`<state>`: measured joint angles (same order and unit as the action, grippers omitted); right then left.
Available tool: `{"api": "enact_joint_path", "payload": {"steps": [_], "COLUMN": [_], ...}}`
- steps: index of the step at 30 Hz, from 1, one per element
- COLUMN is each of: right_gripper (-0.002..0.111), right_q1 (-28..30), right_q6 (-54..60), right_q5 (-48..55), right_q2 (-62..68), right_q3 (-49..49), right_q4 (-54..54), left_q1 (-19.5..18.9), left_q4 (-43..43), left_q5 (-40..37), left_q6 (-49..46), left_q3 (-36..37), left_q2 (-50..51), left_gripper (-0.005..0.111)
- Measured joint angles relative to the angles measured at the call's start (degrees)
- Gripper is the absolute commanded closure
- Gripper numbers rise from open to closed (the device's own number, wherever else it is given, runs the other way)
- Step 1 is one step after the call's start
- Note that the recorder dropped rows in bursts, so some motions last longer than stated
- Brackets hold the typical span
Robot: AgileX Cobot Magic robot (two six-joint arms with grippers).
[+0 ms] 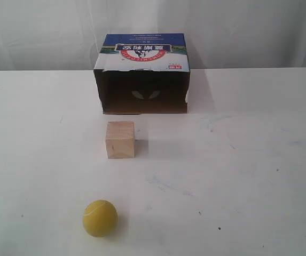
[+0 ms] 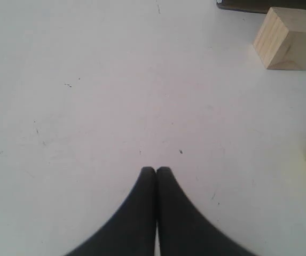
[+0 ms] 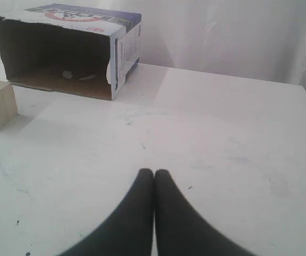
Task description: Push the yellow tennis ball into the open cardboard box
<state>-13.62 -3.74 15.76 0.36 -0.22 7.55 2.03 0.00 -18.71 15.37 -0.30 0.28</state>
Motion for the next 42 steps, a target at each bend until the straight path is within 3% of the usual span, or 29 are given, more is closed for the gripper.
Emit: {"api": "enact_joint_path", "payload": {"steps": [26, 32, 42], "right_gripper": [0.108, 0.108, 0.108], "right_q1": [0.0, 0.0, 0.0], "right_q6": [0.0, -4.5, -7.6], "right_q5": [0.0, -8.4, -13.8], "right_q2": [0.0, 0.0, -0.1], "right_q3": [0.0, -2.0, -9.5], "right_q4": [0.0, -0.1, -0.1], "left_q1": [0.0, 0.0, 0.0], "left_q4": [0.0, 0.0, 0.0], "left_q5": [0.0, 0.0, 0.0], "left_q6": [0.0, 0.0, 0.0], "left_q3": [0.0, 0.0, 0.0], "left_q2": [0.0, 0.0, 0.0], "left_gripper": [0.107, 0.107, 0.107]}}
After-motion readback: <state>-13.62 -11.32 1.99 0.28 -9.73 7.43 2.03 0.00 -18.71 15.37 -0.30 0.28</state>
